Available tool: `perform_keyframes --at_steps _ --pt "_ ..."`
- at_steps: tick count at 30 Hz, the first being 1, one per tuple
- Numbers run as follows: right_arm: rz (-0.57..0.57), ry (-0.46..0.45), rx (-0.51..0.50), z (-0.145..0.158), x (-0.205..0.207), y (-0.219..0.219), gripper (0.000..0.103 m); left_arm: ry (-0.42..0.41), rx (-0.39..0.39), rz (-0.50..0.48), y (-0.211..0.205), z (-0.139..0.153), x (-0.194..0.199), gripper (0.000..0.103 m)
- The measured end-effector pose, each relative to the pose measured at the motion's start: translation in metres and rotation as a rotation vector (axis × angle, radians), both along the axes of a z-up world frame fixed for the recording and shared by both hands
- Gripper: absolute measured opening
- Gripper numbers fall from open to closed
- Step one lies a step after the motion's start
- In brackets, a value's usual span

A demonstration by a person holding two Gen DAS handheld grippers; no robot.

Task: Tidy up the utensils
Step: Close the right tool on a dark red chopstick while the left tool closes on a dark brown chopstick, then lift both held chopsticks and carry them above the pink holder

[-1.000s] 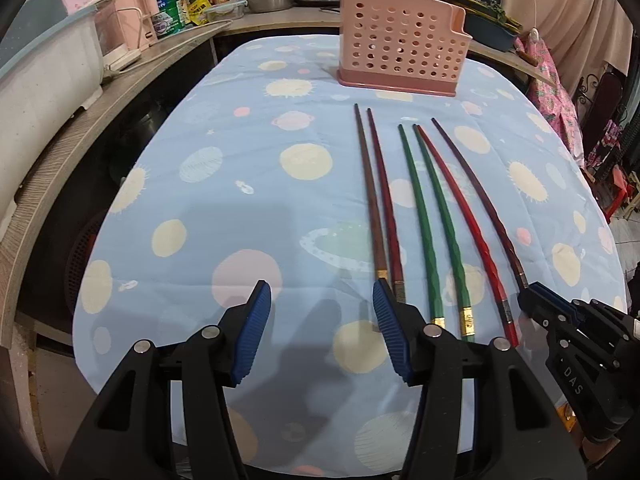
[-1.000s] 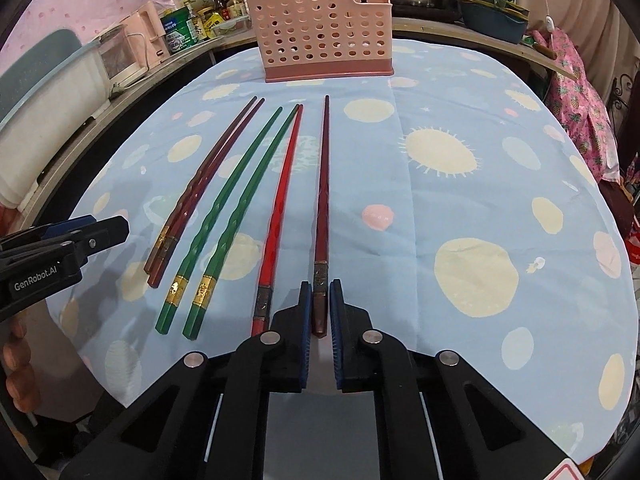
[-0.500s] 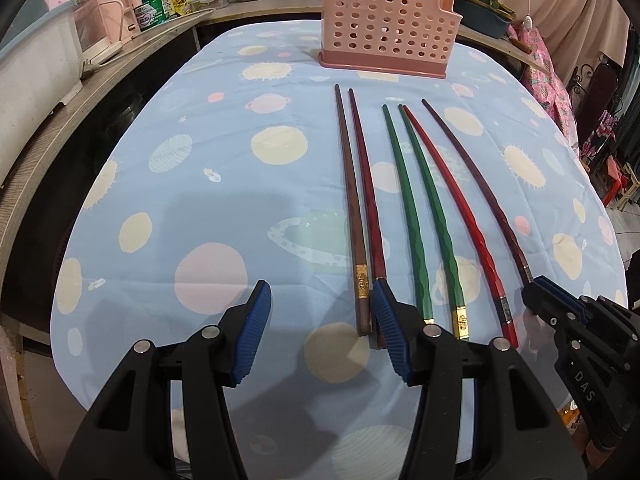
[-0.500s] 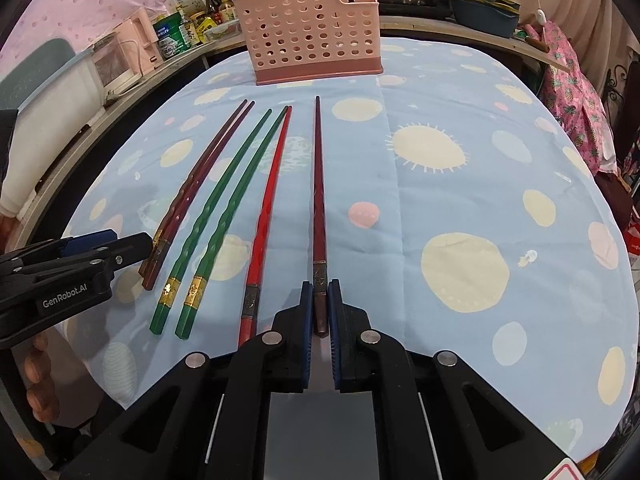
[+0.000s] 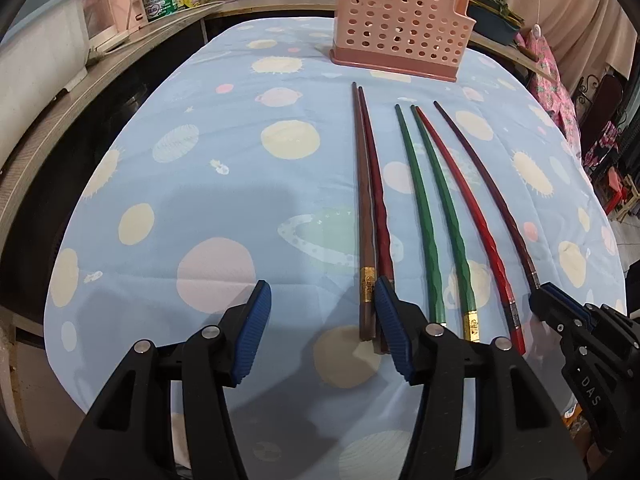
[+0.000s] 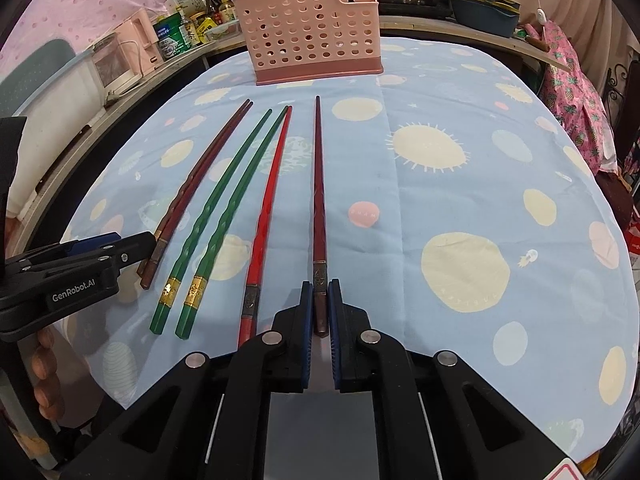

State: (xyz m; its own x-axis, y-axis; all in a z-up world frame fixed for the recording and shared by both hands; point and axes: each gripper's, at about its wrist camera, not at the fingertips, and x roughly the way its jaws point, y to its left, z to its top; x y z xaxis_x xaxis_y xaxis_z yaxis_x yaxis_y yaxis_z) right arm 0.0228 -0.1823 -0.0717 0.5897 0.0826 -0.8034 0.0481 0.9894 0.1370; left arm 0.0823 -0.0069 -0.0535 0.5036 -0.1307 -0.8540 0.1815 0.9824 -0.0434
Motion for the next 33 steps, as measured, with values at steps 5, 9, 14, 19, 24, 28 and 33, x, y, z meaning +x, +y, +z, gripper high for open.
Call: perform_keyframes --at_steps 5,9,14,19,24,28,33 --pt "0.0 0.0 -0.001 0.0 0.0 0.0 0.007 -0.003 0.016 -0.007 -0.002 -0.002 -0.001 0.05" --pt "0.002 0.001 -0.001 0.0 0.0 0.0 0.007 -0.023 0.038 -0.021 -0.007 -0.002 -0.004 0.038" --pt "0.004 0.002 -0.001 0.0 0.0 0.0 0.007 0.003 -0.009 -0.038 -0.005 0.0 -0.003 0.008" --pt "0.007 0.003 0.009 0.002 -0.004 -0.001 0.007 0.019 -0.027 -0.045 -0.003 0.002 -0.006 0.007" --pt "0.007 -0.015 0.017 0.012 -0.01 -0.003 0.007 0.008 -0.037 -0.042 0.002 0.014 -0.011 0.007" --pt "-0.004 -0.043 0.029 0.028 -0.016 -0.008 0.007 -0.027 -0.056 -0.031 0.011 0.035 -0.017 0.007" --pt "-0.022 -0.103 0.032 0.056 -0.026 -0.016 0.007 -0.081 -0.09 -0.009 0.026 0.067 -0.022 0.007"
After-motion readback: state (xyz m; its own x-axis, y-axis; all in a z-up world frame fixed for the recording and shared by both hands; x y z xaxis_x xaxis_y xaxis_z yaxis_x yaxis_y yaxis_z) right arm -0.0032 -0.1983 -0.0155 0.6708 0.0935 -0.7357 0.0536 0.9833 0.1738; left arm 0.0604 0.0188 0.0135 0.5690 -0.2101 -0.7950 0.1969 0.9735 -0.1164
